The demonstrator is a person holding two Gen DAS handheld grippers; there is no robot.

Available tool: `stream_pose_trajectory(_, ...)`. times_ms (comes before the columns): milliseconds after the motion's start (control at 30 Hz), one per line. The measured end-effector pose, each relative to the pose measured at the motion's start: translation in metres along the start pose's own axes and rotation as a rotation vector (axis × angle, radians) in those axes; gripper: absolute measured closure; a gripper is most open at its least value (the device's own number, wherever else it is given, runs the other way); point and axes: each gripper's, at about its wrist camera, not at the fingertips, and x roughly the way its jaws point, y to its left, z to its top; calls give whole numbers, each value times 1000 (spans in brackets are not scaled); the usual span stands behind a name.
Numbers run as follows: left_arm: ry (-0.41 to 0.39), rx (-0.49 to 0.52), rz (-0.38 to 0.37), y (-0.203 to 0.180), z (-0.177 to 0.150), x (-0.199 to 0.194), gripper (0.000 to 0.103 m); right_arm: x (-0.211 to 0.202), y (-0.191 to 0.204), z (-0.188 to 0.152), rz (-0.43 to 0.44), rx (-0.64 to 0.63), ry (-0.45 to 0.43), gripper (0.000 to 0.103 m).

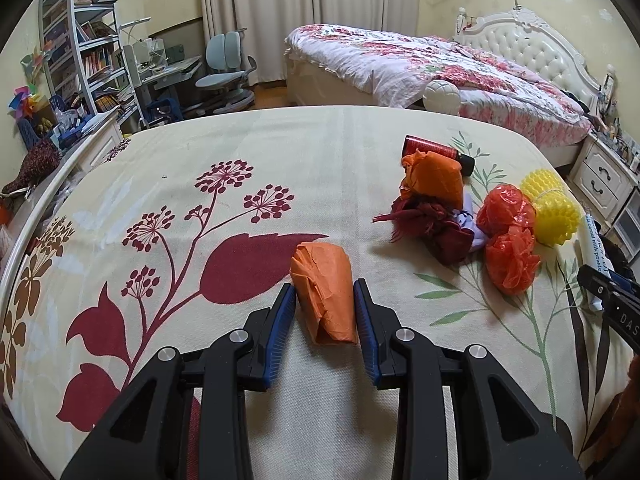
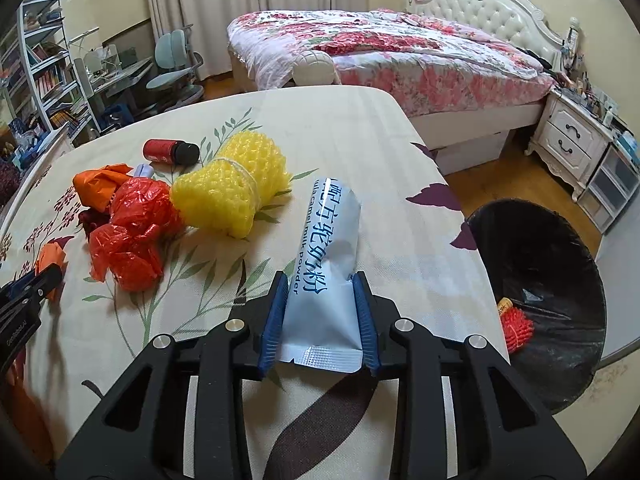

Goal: Collect trash
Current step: 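Carry orange bag and white sachet over the bin and open both tools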

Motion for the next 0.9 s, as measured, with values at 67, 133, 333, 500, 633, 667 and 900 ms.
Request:
stream_pose_trajectory(67,-4,2,-7,-3,-1,-3,70,-5,0,-3,6,-2,-5,71)
stream_pose_trajectory(133,-9,6,-13,-7,-2,-7,70,-11,0,-7,9,-8,-11,71)
stream_pose_trajectory(333,-16,16,-31,-19,-7,-16,70,-26,-1,-19,17,-26,-24,71)
stream_pose_trajectory(500,-25,33,-44,-32,-11,-24,70,-35,-7,-28,24,-22,-30,71)
stream_pose_trajectory(633,-33,42,-61,-44,-14,-30,70,-41,-15,-33,22,-10,-36,71)
stream_pose_trajectory(667,-34,45,-65,-47,-15,-32,70,-43,-17,-34,20,-6,-39,71)
stream_pose_trajectory(900,-45,86,-98,-74,-18,-39,70,-55,-37,-40,-4,18,-59,71)
